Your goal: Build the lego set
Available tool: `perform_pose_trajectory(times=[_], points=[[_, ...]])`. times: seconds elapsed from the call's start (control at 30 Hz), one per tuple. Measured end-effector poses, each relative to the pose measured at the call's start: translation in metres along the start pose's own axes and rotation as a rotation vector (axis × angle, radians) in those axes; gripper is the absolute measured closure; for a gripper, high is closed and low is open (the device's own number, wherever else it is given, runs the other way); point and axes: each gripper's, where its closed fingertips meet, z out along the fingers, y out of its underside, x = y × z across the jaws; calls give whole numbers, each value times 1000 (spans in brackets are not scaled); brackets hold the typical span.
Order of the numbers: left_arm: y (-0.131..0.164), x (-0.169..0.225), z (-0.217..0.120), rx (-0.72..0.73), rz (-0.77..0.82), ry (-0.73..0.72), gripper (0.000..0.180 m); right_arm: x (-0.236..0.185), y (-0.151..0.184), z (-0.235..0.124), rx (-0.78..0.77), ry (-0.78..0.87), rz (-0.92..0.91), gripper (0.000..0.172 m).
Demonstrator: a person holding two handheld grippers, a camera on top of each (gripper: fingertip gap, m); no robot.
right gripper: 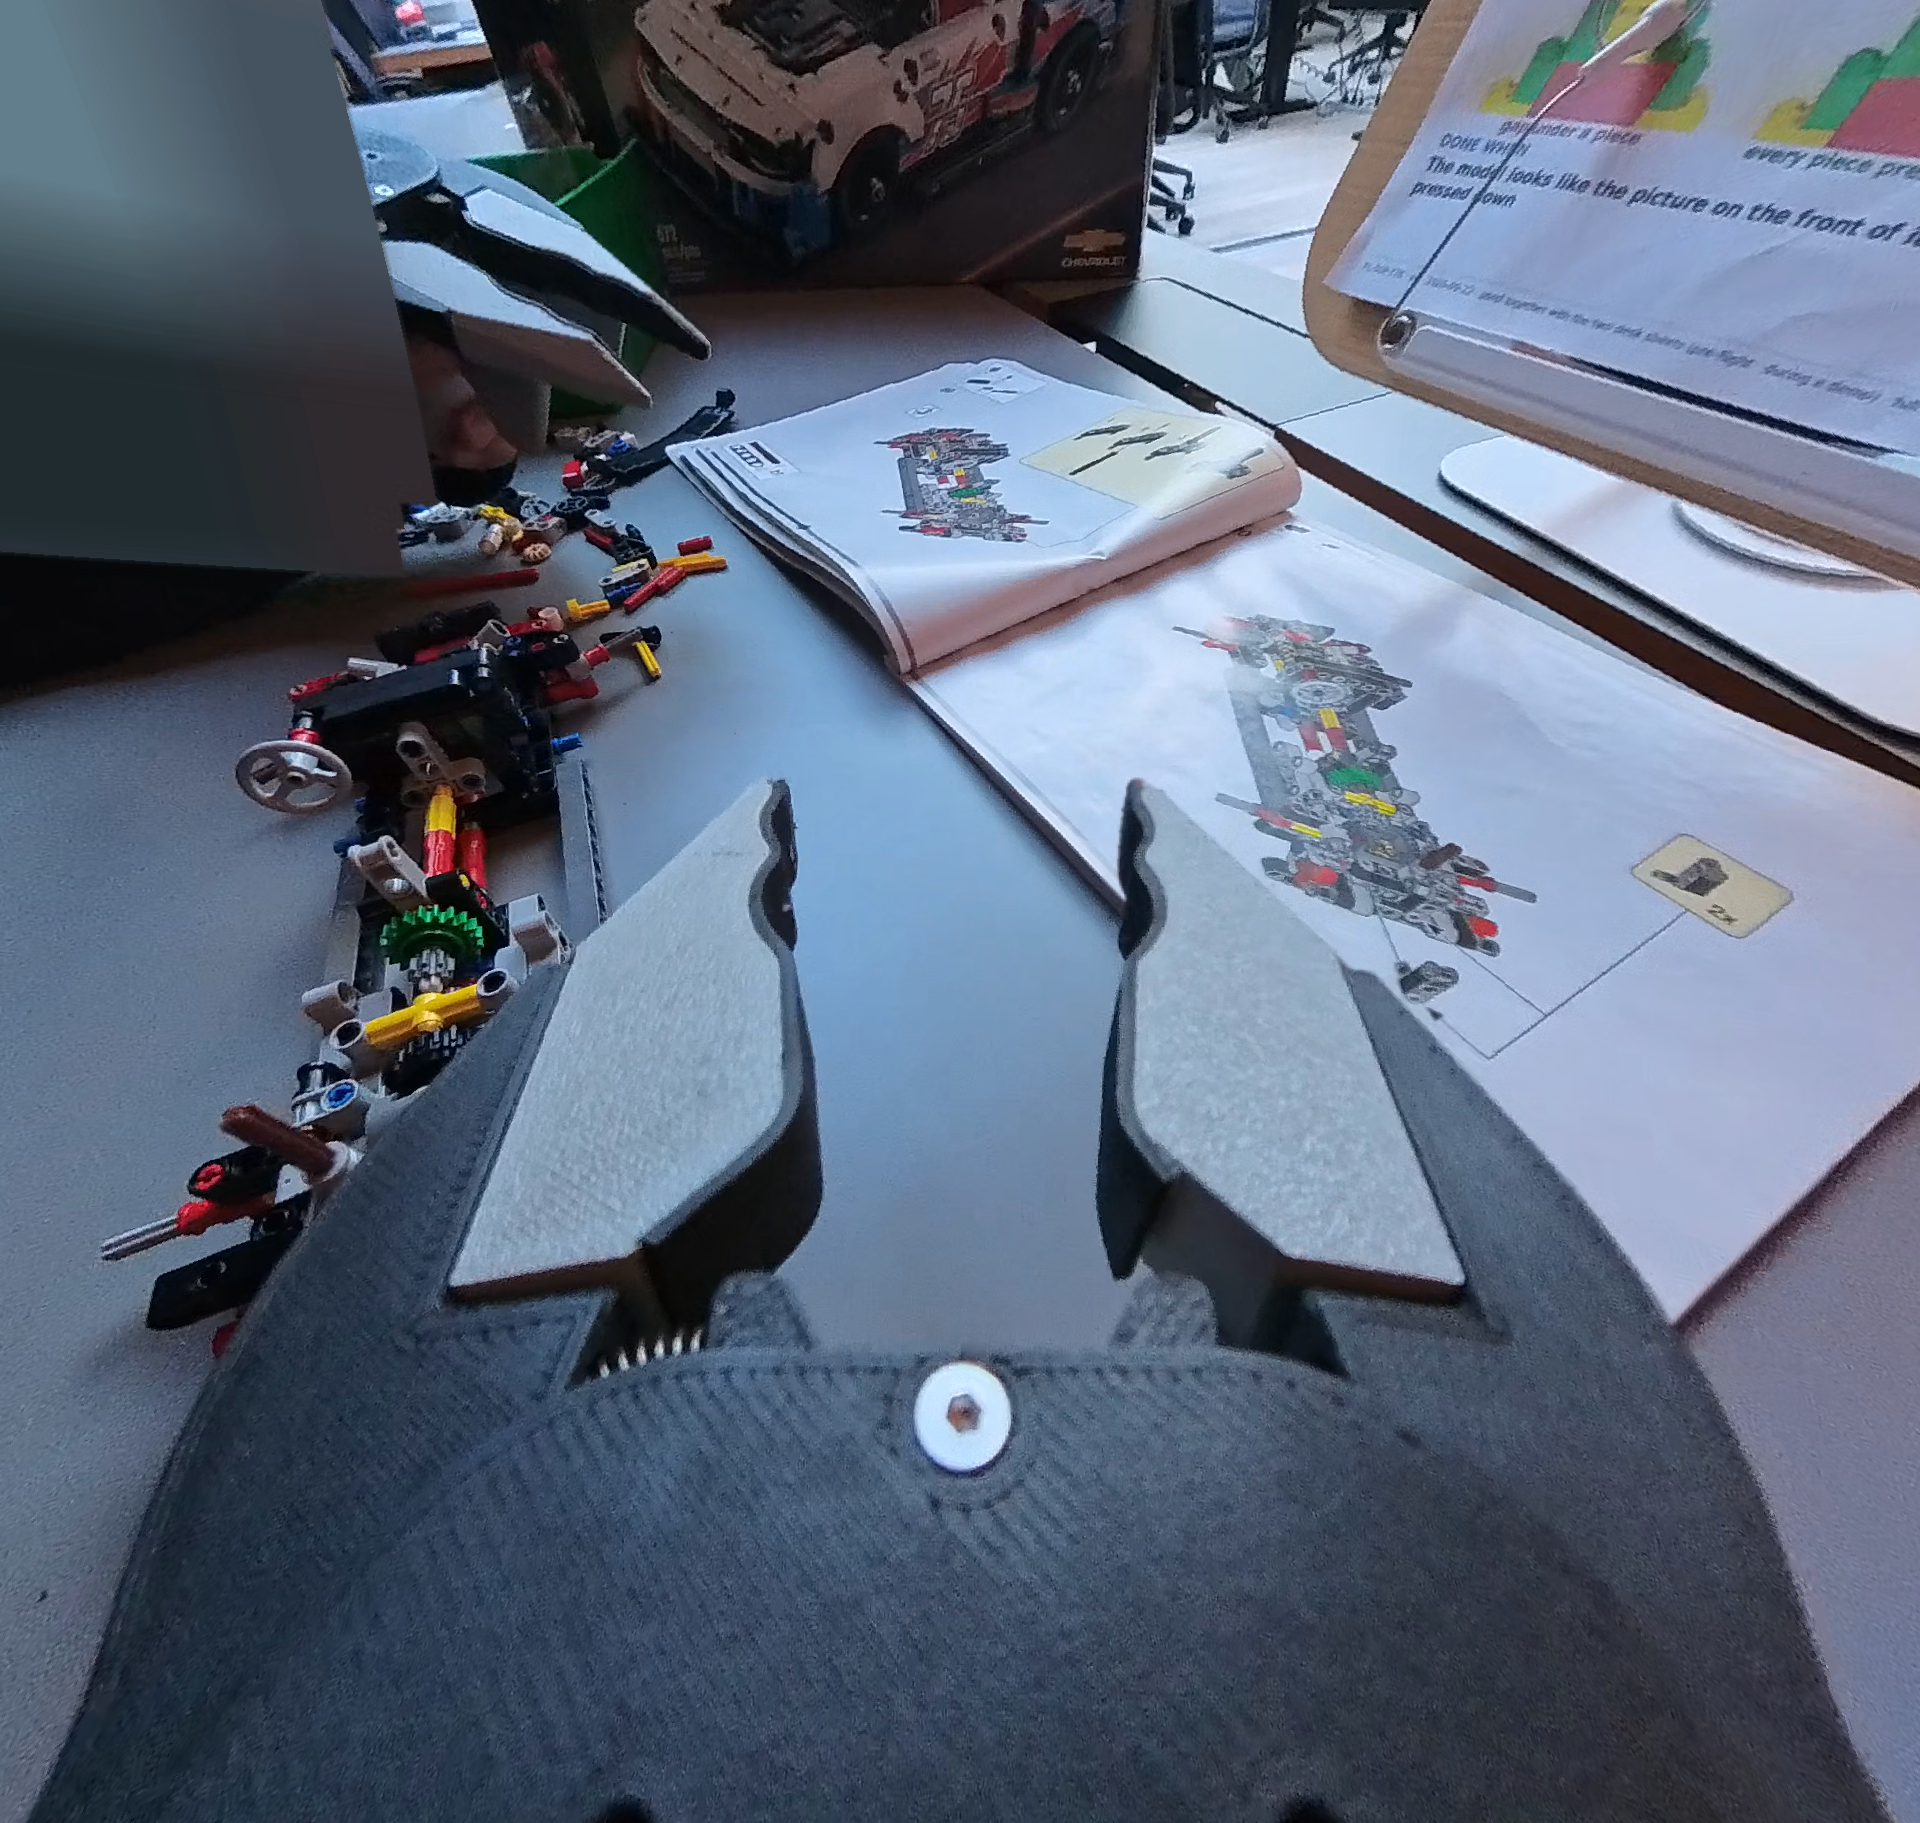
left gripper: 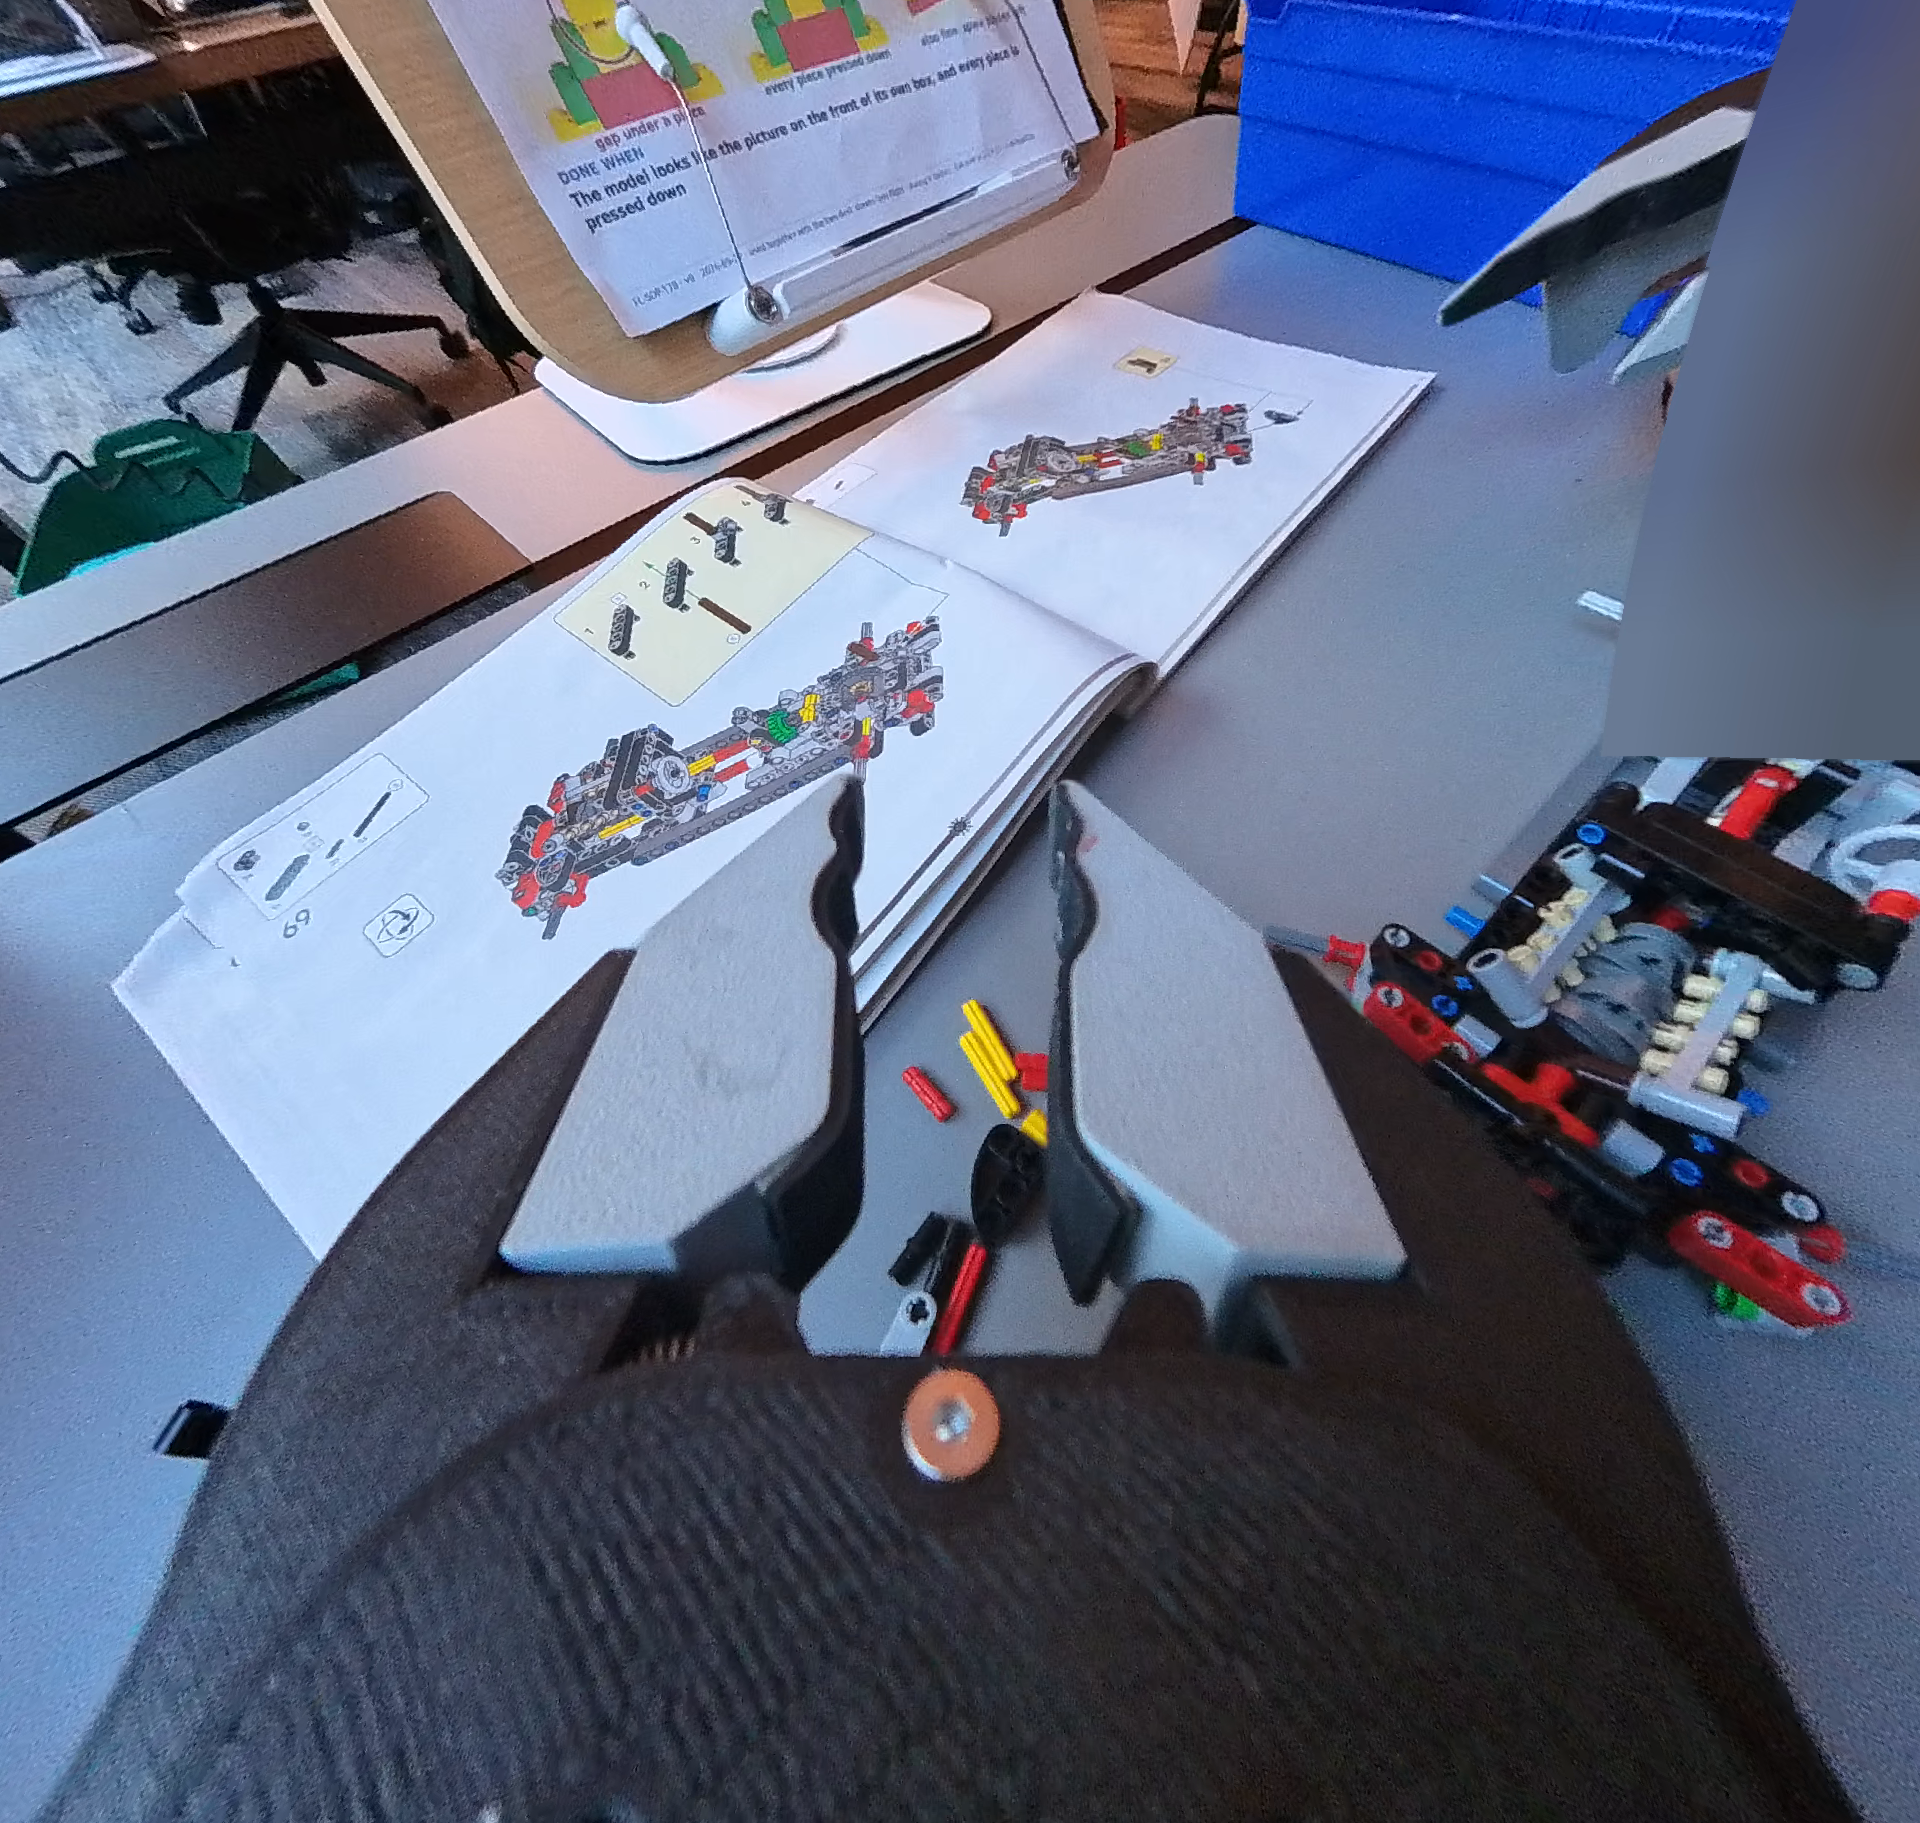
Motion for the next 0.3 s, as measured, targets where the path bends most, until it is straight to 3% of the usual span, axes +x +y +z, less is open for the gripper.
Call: perform_pose_trajectory(times=[0.3], points=[[6, -4, 3, -10, 25, -21, 150, -1, 6, 4, -40, -35, 43, 113]])
